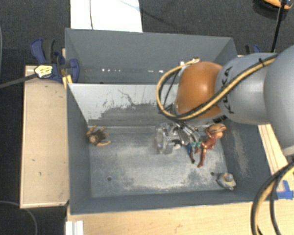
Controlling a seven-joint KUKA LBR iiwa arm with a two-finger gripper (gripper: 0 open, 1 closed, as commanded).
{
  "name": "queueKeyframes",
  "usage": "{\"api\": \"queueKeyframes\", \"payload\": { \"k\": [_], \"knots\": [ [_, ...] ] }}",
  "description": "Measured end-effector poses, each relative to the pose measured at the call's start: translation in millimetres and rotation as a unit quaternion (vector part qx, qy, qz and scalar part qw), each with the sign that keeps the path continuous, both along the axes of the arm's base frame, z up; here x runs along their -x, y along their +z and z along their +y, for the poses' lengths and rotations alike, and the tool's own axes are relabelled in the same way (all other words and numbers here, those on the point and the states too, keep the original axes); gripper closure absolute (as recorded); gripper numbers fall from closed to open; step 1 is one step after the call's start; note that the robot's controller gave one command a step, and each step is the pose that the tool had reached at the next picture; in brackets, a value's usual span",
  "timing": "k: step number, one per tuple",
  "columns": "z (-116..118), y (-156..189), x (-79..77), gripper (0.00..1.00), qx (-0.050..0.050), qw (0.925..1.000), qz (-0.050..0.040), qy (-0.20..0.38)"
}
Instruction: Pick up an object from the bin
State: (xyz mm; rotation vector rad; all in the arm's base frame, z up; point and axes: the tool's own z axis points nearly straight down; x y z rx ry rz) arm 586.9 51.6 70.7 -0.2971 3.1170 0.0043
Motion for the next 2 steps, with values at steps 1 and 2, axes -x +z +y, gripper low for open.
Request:
{"api": "queueKeyframes", "payload": {
  "k": [1, 2],
  "knots": [
    [-0.1, 3.7, 1.2, 1.00, 0.000, 1.0000, 0.0015, 0.000],
    [-0.1, 20.3, 2.6, 1.00, 0.000, 1.0000, 0.0043, -0.001]
  ]
}}
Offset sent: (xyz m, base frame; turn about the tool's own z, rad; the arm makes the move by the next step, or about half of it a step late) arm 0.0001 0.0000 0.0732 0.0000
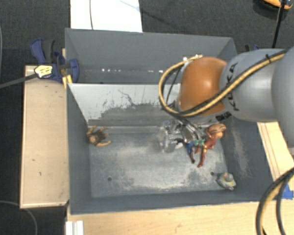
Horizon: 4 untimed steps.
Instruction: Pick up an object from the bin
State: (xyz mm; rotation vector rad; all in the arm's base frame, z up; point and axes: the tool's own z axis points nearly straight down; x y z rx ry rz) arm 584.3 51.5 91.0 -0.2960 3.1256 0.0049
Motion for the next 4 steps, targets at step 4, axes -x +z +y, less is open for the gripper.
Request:
{"api": "queueKeyframes", "payload": {
  "k": [4],
  "knots": [
    [0.3, 78.9, -3.1, 1.00, 0.000, 1.0000, -0.0061, -0.001]
  ]
}}
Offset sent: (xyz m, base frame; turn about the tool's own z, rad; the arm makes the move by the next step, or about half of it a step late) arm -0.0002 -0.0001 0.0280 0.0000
